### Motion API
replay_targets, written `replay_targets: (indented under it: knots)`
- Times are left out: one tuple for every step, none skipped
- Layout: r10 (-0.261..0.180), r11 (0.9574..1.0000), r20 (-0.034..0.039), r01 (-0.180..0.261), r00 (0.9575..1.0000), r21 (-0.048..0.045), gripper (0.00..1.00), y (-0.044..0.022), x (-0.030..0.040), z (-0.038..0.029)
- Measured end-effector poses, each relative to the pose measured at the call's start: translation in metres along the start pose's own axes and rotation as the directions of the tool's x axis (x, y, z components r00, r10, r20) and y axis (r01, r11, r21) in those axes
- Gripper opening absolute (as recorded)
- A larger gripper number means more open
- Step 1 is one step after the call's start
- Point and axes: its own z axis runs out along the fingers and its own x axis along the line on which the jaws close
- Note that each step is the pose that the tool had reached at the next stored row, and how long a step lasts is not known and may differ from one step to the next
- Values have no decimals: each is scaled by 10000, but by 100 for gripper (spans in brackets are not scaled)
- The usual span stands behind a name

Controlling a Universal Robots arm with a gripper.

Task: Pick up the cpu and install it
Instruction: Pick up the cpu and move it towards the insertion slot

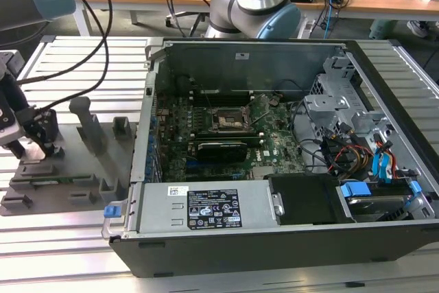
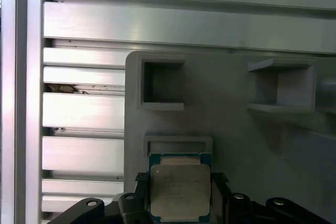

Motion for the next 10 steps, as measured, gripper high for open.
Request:
replay_targets:
  knots:
    - [0,10000,1,0,10000,0,55,-1,-1,-18]
    - [0,10000,0,0,10000,0,55,-2,-1,-31]
    - [-1,10000,0,1,10000,0,55,-3,-1,-45]
    - [0,10000,0,0,10000,0,55,-3,-2,-59]
    - [0,10000,-1,0,10000,0,55,-4,-2,-78]
    - [0,10000,-1,0,10000,0,55,-5,-2,-88]
    - [0,10000,-1,0,10000,0,55,-6,-3,-110]
    - [0,10000,-1,0,10000,0,55,-7,-3,-125]
    - [0,10000,0,0,10000,0,55,-8,-4,-144]
    - [0,10000,0,0,10000,0,55,-9,-4,-161]
